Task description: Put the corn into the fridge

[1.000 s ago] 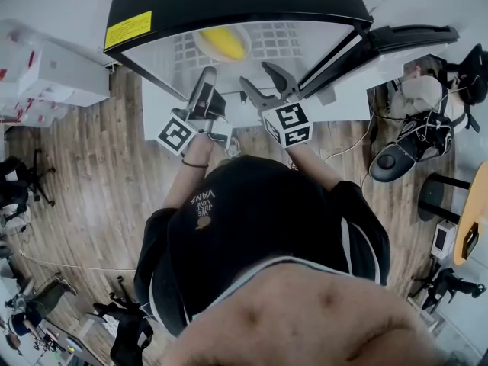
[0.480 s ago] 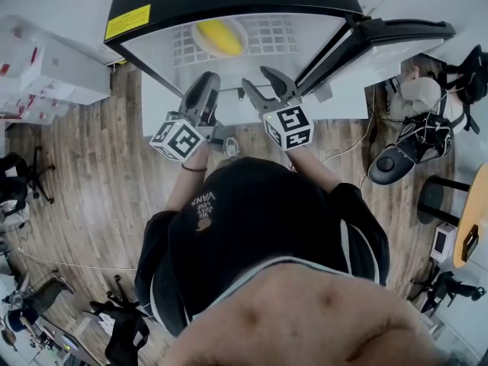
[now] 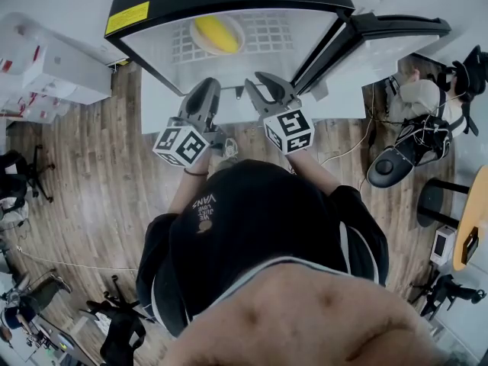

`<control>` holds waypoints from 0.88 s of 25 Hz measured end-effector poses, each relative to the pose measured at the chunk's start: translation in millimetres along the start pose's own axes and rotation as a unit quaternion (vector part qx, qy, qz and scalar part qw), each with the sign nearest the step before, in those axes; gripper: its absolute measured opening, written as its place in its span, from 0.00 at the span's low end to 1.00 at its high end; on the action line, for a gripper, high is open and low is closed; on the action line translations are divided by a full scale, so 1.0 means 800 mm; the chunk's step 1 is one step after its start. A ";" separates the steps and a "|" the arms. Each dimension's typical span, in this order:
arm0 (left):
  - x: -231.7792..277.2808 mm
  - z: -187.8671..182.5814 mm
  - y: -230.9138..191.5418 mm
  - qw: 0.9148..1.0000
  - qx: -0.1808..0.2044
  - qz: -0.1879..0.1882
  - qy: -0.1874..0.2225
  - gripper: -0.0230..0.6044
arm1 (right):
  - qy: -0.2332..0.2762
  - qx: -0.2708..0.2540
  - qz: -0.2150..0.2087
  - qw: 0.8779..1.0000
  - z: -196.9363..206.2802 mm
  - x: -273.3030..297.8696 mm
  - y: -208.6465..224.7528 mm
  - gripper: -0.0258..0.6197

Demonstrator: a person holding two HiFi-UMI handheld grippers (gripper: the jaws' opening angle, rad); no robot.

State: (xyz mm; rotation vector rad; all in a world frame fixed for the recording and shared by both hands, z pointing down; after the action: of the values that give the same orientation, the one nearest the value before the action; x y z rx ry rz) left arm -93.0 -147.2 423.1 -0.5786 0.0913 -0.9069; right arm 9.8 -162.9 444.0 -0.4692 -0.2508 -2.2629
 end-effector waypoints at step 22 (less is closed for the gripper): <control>-0.020 0.045 0.029 0.998 0.050 -0.036 -0.033 0.11 | -0.003 -0.004 -0.017 1.000 0.023 -0.034 -0.020 0.06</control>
State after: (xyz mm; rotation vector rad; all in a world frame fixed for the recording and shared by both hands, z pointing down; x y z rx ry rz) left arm -74.9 -108.5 439.0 -0.5200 -0.0342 -0.9556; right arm 19.1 -127.8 448.8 -0.4789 -0.2538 -2.2959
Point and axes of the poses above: the fingertips, and each gripper's own axes: x forward along the fingers, y to its right, z out of its underside, the point moved 1 cm from there along -x, backward along the fingers, and after that the axes turned 15 degrees about -y, right-handed, at the moved point
